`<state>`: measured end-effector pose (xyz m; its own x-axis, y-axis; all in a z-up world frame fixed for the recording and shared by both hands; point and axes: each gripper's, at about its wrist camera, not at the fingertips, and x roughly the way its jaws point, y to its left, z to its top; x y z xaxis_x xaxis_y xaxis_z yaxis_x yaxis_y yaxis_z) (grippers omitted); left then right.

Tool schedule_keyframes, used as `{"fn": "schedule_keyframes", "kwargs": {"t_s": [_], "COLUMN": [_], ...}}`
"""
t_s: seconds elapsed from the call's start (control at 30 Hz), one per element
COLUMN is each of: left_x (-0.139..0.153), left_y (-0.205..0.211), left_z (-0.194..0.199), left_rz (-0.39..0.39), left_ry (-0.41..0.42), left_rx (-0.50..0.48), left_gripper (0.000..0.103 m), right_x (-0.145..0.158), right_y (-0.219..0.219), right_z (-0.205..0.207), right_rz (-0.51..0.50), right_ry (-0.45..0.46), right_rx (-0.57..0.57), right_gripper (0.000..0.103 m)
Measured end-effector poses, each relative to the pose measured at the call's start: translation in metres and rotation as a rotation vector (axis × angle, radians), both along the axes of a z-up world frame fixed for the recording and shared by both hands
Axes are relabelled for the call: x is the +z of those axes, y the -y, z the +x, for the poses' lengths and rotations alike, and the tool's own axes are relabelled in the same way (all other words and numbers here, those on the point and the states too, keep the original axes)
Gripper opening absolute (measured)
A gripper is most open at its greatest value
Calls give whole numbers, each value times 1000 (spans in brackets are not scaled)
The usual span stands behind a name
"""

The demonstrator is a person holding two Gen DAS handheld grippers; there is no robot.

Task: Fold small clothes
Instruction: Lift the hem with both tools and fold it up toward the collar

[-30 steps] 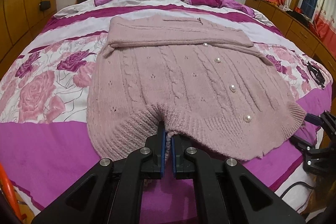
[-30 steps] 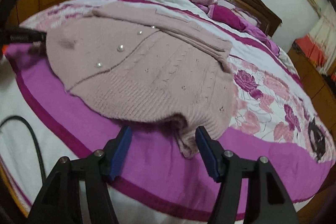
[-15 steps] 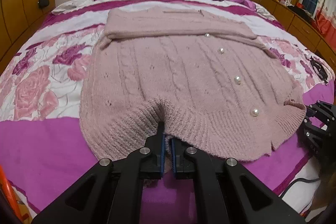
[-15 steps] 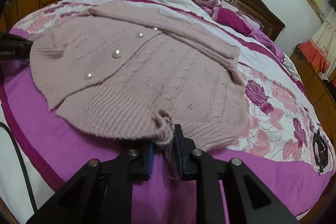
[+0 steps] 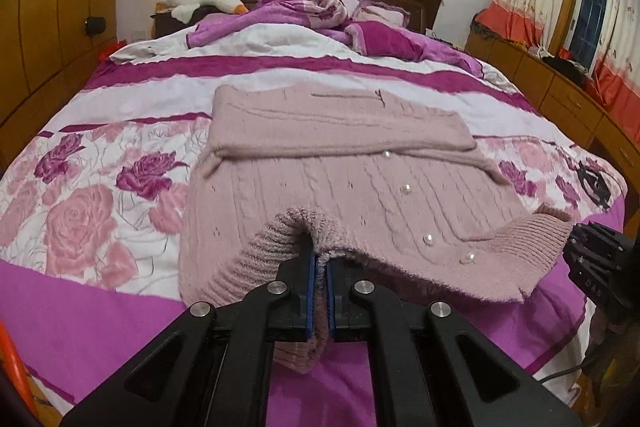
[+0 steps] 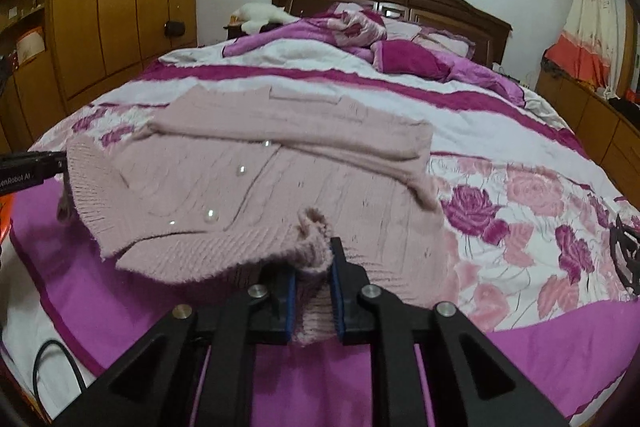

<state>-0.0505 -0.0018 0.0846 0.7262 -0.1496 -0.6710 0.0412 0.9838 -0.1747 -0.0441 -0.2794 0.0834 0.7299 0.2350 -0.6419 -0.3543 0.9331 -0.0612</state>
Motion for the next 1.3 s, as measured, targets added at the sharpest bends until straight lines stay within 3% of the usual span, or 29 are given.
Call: {"fn": "schedule_keyframes", "kwargs": {"t_s": [0.37, 0.87, 1.13, 1.3], "left_x": [39, 76, 86, 72], "left_y": [-3, -19, -27, -33], "left_z": [27, 102, 167, 219], "left_rz": [5, 47, 87, 91], "left_ry": [99, 174, 189, 142], "left_rx": [14, 50, 99, 111], "left_gripper": [0, 0, 0, 0], "right_x": [36, 76, 92, 84], "right_y": [-12, -24, -43, -53], "right_z": [25, 102, 165, 216], "right_rz": [13, 59, -14, -40], "right_ry": [103, 195, 237, 223], "right_rx": [-13, -60, -52, -68], "right_gripper": [14, 13, 13, 13]}}
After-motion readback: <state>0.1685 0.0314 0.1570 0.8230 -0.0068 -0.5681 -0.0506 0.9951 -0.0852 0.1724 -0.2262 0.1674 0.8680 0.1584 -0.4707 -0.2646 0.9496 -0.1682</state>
